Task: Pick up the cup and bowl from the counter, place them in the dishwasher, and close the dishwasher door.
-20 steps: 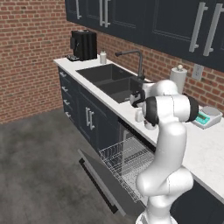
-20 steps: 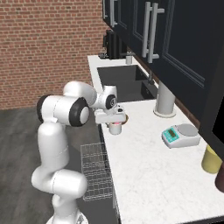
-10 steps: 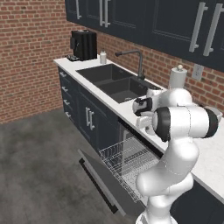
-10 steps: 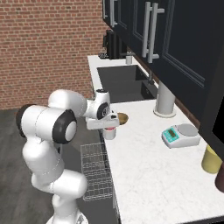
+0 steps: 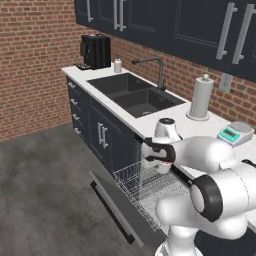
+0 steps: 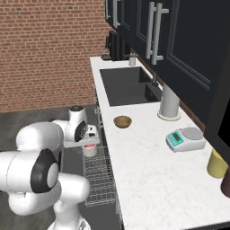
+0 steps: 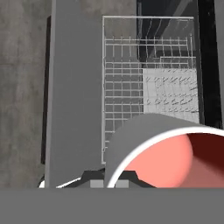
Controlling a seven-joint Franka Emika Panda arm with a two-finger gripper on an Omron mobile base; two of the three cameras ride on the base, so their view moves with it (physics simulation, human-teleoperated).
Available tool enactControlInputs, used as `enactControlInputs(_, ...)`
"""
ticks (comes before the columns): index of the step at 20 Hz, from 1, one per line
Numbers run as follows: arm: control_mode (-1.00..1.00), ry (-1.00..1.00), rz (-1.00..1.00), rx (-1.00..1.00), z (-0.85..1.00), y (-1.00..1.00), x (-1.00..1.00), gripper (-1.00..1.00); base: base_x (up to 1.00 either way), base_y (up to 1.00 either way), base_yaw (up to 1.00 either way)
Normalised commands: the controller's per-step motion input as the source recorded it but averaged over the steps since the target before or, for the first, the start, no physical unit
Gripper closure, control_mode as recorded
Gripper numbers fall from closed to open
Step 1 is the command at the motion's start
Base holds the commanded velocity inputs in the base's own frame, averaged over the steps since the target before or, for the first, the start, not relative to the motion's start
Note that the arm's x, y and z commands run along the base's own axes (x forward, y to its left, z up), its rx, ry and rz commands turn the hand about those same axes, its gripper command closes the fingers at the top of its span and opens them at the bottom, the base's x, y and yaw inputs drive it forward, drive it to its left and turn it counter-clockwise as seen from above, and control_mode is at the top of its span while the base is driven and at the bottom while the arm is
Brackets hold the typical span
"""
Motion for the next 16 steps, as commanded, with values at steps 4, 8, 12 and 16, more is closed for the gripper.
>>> enactControlInputs(4,-1.00,0.16,-0.07,0.00,-0.05,0.82,0.00,1.00,0.00,0.00,0.00)
enactControlInputs(8,-1.00,0.11,-0.19,0.00,-0.22,0.68,0.26,1.00,0.00,0.00,0.00)
enactControlInputs(12,-1.00,0.09,-0.25,0.00,-0.33,0.61,0.40,1.00,0.00,0.00,0.00)
enactControlInputs(16,-1.00,0.02,-0.26,-0.01,-0.36,0.28,0.30,1.00,0.00,0.00,0.00)
